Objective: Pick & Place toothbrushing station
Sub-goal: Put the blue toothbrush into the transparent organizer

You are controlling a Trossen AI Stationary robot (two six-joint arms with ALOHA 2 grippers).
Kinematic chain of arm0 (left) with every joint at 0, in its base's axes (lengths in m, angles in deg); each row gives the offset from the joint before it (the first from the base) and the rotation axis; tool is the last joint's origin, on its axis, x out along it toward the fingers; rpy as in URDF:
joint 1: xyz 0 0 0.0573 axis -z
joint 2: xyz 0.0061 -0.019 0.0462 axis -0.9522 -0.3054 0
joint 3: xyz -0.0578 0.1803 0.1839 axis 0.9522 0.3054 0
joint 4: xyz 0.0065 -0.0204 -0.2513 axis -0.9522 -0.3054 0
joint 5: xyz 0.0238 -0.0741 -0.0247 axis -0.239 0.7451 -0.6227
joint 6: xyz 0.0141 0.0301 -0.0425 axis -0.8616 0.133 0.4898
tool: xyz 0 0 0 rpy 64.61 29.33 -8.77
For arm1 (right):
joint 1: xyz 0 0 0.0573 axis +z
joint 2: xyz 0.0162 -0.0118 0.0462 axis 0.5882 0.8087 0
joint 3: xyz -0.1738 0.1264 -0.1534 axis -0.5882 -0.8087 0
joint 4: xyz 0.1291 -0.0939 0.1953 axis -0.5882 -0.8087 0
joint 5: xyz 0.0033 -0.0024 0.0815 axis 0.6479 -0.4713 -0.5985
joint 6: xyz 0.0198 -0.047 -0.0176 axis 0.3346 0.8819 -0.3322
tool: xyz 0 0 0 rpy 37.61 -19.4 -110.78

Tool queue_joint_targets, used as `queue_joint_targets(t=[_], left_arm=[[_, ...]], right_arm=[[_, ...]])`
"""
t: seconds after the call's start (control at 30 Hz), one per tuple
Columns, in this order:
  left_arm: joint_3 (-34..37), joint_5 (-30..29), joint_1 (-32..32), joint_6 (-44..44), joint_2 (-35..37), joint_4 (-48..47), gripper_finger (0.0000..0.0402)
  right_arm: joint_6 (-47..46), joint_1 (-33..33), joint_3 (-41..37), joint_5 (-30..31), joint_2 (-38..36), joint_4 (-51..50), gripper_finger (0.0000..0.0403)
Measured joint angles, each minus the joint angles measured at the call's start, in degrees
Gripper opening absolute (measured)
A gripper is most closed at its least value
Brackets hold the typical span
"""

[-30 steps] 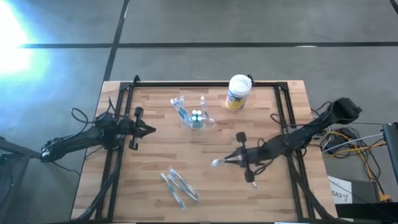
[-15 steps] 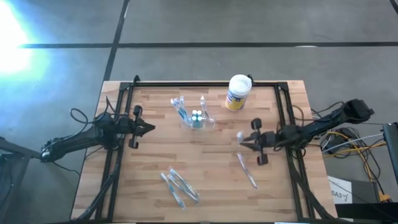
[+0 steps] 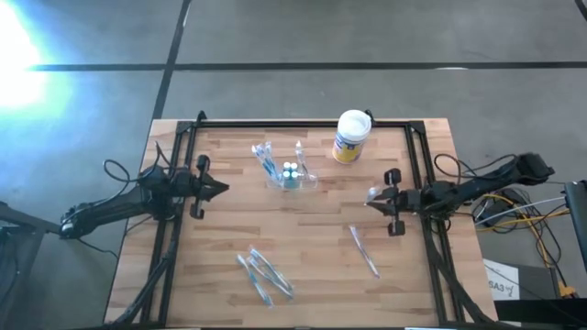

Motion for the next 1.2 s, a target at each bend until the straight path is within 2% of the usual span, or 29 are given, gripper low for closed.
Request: queue_joint_targets(t=[0.2,0.4,0.57,1.0,1.2], left_arm=[[-0.28,-2.68,0.00,2.89,0.00,0.03,0.0025],[-0.28,-3.09,0.00,3.21,0.00,-0.13,0.0025],[-0.26,-3.41,0.00,2.27,0.00,-0.13,0.0025],[-0.15,-3.49,0.00,2.18,0.09,-0.46,0.0025],[-0.07,-3.39,0.02,6.49,0.07,1.26,0.0025]], right_arm=[[-0.10,-0.53,0.01,0.18,-12.24,-12.37,0.0027],[-2.05,-0.53,0.02,0.19,-26.08,-29.29,0.0027],[-2.42,-0.53,0.02,0.17,-34.26,-36.62,0.0027],[-1.61,-0.59,0.02,0.04,-32.48,-35.78,0.0027],[-0.88,-0.59,0.04,0.17,-32.26,-33.04,0.0027]])
